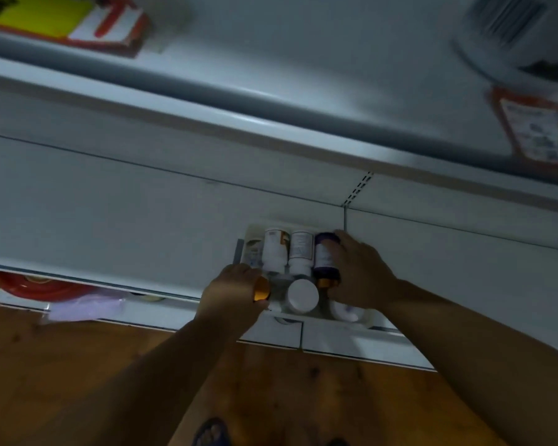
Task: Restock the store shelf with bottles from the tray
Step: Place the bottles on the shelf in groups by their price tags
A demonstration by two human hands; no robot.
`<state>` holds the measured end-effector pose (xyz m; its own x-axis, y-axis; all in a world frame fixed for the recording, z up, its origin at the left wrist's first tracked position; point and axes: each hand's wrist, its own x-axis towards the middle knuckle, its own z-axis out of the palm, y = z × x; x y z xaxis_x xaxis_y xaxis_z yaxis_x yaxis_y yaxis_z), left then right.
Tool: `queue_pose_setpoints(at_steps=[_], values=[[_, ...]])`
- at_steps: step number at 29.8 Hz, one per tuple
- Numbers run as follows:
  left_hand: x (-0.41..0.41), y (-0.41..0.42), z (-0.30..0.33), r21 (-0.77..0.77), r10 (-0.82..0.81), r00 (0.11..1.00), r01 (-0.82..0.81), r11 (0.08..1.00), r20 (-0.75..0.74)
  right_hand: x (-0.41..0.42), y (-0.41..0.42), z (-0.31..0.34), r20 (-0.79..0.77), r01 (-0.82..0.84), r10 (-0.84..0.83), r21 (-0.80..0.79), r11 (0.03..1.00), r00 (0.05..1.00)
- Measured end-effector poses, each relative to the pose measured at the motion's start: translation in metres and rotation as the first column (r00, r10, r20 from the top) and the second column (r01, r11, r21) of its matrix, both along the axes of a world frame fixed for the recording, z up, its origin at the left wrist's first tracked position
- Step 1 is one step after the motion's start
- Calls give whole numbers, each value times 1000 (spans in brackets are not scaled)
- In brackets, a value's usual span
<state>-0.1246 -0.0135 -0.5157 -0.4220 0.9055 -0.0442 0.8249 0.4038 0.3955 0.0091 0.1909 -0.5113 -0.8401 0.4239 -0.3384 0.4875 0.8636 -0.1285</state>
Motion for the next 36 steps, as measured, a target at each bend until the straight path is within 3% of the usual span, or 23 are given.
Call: queue_pose_setpoints(at_steps=[7, 9, 11, 14, 16, 19, 24, 28, 33, 36], values=[[-1, 0, 13, -47, -32, 998, 30, 998, -47, -4, -4, 4, -85, -24, 31, 88, 996, 996], [-3, -1, 26, -38, -72, 993, 68, 997, -93, 2, -7, 17, -141, 35, -32, 23, 999, 990], [0, -2, 46, -47, -111, 986, 106, 993, -121, 13, -19, 39, -188, 200, -232, -173, 964, 955], [14, -1, 89, -7, -116, 993, 116, 993, -10, 35, -45, 84, -114, 423, -515, -436, 794, 850], [25, -1, 124, 75, -104, 988, 96, 993, 116, 54, -58, 123, -104, 481, -663, -607, 633, 741], [46, 2, 191, 190, -218, 943, 173, 966, 250, 97, -75, 196, 10, 466, -795, -815, 345, 606], [89, 38, 314, 257, -482, 825, 417, 872, 295, 171, -81, 315, 160, 386, -896, -922, 14, 415], [134, 70, 391, 291, -581, 773, 511, 809, 256, 221, -70, 382, 104, 329, -933, -944, 16, 344], [177, 113, 465, 291, -564, 689, 484, 826, 455, 280, -45, 443, -11, 277, -948, -955, 104, 317], [199, 138, 494, 290, -560, 661, 482, 827, 499, 312, -23, 463, -64, 225, -947, -964, 140, 314]])
